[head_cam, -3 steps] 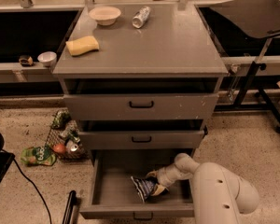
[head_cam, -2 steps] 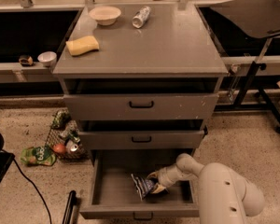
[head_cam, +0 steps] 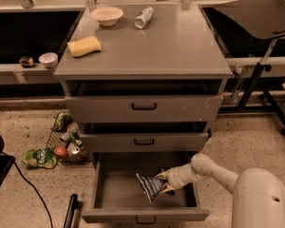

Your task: Pick blue chip bag from bottom drawer and place on counter

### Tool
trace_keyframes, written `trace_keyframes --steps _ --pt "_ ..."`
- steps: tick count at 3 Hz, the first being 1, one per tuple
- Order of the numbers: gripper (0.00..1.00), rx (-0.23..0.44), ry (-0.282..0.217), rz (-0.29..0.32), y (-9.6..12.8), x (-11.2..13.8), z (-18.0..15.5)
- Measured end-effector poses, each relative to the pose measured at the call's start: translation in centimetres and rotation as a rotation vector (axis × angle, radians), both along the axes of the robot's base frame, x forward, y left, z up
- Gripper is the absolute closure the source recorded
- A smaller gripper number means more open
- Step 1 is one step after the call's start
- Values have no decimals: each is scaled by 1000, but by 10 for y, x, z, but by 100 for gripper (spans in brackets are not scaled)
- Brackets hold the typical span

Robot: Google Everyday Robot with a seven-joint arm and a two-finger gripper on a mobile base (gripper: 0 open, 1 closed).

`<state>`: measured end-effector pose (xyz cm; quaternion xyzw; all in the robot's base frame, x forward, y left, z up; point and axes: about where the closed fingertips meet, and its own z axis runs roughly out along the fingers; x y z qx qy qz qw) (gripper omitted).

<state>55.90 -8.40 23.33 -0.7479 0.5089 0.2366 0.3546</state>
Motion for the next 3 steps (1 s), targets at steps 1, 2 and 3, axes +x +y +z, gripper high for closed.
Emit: trace_keyframes --steps 1,2,3 --pt "100 0 0 0 0 0 0" --pt "100 -23 -64 46 5 -7 23" --pt "100 -56 -307 152 -2 -11 107"
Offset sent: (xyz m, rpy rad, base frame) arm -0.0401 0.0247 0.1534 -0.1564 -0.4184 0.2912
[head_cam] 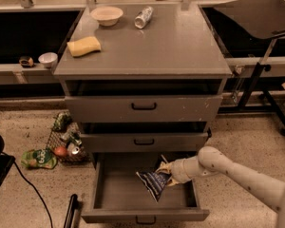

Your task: Pick blue chip bag from bottom drawer and place on counter

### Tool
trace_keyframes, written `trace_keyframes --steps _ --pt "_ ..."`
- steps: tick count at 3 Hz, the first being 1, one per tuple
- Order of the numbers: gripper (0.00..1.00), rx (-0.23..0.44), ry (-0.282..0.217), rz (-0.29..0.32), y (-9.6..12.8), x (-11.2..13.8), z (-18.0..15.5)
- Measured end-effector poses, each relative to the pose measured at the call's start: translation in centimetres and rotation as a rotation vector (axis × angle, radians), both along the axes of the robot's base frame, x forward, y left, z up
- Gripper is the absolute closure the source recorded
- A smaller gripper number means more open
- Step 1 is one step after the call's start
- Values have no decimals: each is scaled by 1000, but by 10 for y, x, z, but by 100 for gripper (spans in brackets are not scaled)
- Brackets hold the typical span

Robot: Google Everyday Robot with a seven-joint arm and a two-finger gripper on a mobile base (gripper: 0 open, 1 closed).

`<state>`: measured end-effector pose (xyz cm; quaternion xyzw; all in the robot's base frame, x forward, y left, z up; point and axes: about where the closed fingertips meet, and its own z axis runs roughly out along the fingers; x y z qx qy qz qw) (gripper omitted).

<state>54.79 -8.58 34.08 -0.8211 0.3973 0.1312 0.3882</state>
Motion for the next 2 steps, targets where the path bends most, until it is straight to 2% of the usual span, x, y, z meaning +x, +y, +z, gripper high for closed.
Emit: trace_keyframes --steps 1,2 --pt "100 5 -155 140 3 -41 76" --pt "100 -2 -219 259 10 -71 124"
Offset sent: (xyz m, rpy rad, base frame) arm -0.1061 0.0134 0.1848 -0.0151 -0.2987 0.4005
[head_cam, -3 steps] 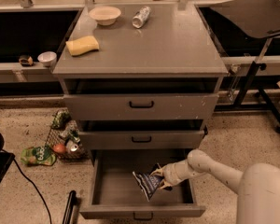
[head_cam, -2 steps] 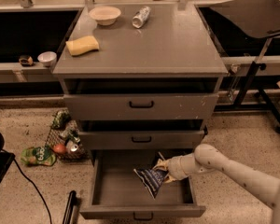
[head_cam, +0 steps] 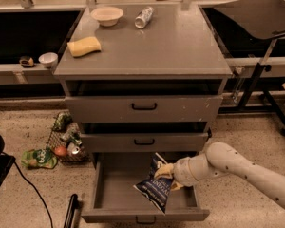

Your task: Pick blue chip bag from bottom drawer and place on counter

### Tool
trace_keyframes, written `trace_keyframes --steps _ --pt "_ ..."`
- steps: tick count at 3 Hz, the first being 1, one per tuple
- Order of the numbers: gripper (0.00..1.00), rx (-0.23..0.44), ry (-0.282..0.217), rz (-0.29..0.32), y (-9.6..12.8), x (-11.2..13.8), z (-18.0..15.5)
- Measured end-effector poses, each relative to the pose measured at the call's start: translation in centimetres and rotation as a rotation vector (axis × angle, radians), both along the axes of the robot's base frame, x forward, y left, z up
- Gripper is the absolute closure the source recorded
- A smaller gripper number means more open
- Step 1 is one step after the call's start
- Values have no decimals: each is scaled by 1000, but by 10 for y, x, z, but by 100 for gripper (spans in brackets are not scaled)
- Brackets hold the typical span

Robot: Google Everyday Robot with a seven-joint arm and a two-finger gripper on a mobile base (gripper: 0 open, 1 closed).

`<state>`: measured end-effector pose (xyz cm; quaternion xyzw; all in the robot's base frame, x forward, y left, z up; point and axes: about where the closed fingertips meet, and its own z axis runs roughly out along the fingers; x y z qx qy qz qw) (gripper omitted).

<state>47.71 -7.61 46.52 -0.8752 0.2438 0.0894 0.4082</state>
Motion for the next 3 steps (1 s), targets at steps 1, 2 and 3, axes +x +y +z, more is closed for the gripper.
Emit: trace_keyframes --steps 1,2,3 --pt "100 -4 -7 9 1 -1 5" --pt "100 -44 -63 40 2 -9 16" --pt "100 -137 -215 47 -5 -23 62"
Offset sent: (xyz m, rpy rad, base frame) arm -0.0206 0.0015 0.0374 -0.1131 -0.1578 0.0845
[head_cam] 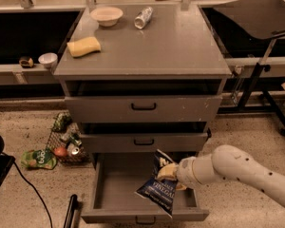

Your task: Pick blue chip bag from bottom drawer and place on counter

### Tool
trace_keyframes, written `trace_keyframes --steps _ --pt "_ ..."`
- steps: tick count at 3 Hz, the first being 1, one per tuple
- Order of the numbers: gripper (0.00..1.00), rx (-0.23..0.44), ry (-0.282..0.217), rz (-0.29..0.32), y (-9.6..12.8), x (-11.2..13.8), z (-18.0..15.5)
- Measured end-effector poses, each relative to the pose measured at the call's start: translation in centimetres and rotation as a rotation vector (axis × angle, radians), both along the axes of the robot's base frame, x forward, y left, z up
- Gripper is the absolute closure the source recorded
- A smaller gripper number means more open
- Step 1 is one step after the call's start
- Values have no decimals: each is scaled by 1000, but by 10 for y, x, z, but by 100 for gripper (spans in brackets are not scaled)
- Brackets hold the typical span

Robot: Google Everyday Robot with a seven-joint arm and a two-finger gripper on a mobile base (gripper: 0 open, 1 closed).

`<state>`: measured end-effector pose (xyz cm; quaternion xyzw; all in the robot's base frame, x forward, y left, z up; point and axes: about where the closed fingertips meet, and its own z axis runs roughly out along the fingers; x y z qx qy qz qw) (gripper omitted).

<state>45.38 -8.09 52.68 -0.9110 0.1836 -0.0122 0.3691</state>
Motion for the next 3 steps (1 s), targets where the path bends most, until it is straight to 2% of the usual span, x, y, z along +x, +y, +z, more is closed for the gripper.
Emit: trace_keyframes --steps 1,2,3 --pt "100 -113 -180 1 -10 -16 69" --pt "100 -198 -263 -6 -20 -15 113" --pt "100 -198 -263 -6 -20 -15 113"
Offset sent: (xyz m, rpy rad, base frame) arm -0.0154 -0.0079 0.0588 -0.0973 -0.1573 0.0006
